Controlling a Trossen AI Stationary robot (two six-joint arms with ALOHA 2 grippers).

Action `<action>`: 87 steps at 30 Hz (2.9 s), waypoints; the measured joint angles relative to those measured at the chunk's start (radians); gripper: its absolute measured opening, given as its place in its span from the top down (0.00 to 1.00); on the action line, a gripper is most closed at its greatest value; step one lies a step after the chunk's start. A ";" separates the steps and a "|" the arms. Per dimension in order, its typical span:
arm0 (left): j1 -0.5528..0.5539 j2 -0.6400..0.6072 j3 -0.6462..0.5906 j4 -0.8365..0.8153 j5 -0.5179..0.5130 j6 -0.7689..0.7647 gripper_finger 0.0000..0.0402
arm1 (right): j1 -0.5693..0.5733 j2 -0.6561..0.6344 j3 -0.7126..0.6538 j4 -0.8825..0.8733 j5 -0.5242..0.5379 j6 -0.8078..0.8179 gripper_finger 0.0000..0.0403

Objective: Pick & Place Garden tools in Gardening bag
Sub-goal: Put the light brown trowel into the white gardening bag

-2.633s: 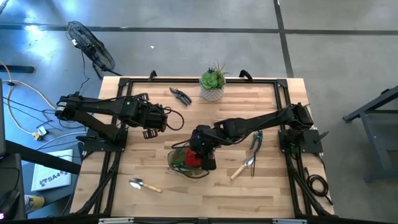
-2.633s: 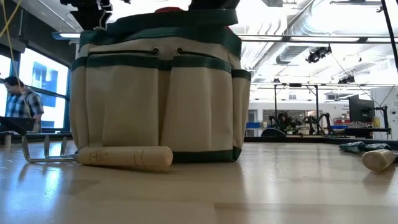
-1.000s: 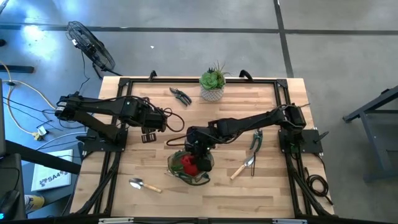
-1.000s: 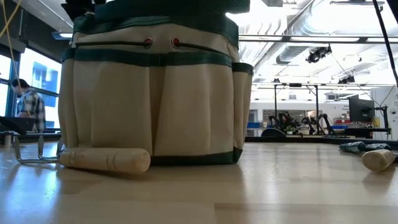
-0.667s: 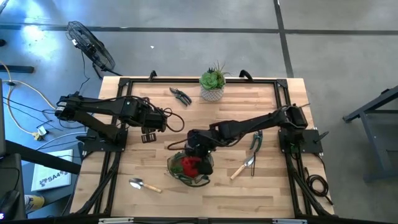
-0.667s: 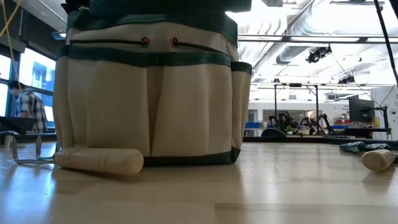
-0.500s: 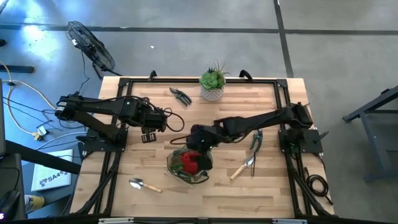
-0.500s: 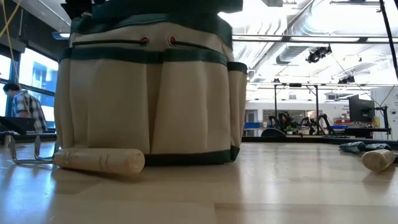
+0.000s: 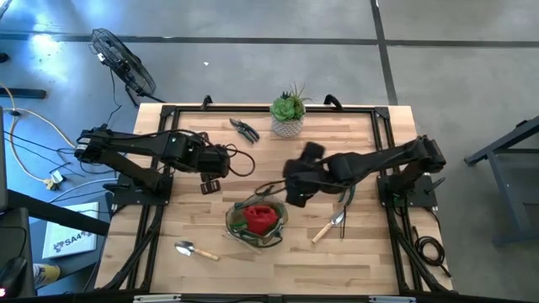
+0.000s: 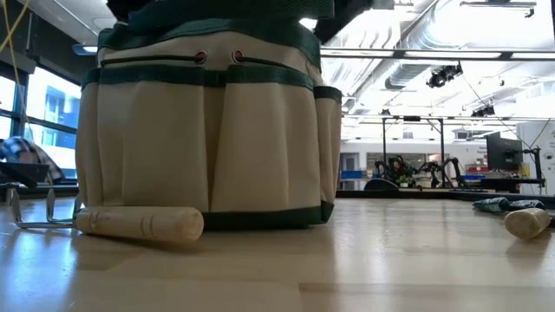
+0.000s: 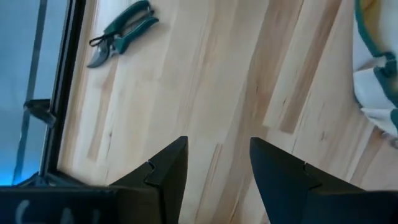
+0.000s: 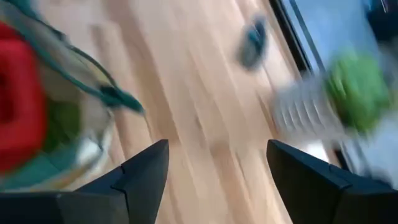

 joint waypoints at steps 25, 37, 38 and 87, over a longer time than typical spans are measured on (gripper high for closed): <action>0.000 0.000 0.000 -0.057 -0.100 0.085 0.59 | 0.116 -0.019 -0.277 -0.257 -0.255 0.076 0.35; 0.000 0.000 0.000 0.030 -0.099 0.112 0.59 | 0.189 -0.019 -0.450 0.034 -0.231 -0.326 0.35; 0.000 0.000 0.000 0.032 -0.099 0.112 0.59 | 0.196 -0.019 -0.461 0.030 -0.237 -0.330 0.35; -0.050 0.000 -0.475 0.617 0.313 -0.028 0.59 | 0.391 0.129 -0.510 0.295 -0.302 -0.284 0.35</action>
